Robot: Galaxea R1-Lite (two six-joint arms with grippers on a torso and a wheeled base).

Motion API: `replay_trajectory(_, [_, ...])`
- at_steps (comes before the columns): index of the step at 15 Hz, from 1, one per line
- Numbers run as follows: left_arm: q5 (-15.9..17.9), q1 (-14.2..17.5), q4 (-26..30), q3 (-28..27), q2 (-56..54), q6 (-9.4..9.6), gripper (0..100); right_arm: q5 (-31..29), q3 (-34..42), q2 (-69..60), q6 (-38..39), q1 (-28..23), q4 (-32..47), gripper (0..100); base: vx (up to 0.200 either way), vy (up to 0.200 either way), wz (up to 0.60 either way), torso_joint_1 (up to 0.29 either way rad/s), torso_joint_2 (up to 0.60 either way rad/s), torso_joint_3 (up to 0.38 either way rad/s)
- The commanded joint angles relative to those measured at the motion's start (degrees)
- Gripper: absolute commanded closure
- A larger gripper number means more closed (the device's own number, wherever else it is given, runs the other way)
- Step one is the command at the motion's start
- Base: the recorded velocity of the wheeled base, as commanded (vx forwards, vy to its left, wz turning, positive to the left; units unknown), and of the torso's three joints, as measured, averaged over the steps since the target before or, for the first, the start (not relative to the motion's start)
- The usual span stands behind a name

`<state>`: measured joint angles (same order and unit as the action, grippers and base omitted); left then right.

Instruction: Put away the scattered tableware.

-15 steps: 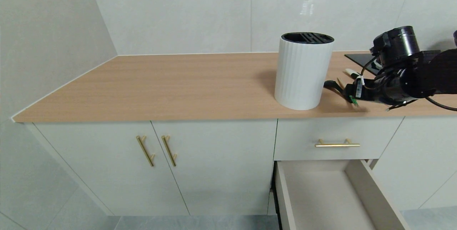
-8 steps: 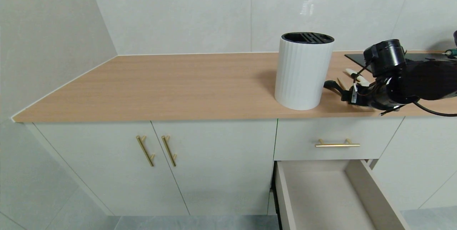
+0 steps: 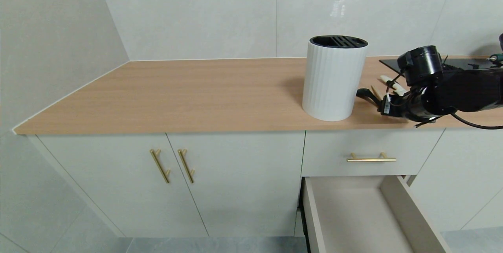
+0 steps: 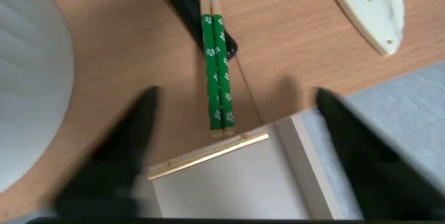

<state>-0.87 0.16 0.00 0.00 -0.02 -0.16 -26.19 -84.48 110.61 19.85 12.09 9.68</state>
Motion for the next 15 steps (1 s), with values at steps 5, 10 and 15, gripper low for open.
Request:
replay_trajectory(5, [0.0,0.0,0.0,0.0,0.0,-0.02,0,0.0,0.0,1.0,0.0,0.1,0.0,100,0.000,0.000,0.00,0.000,0.00,0.000])
replay_trajectory(10, [0.0,0.0,0.0,0.0,0.0,-0.02,0,0.0,0.2,-2.4,0.6,0.1,0.0,100,0.000,0.000,0.00,0.000,0.00,0.000])
replay_trajectory(15, [0.0,0.0,0.0,0.0,0.0,-0.02,0,0.2,2.3,-9.6,1.2,0.0,0.4,100,0.000,0.000,0.00,0.000,0.00,0.000])
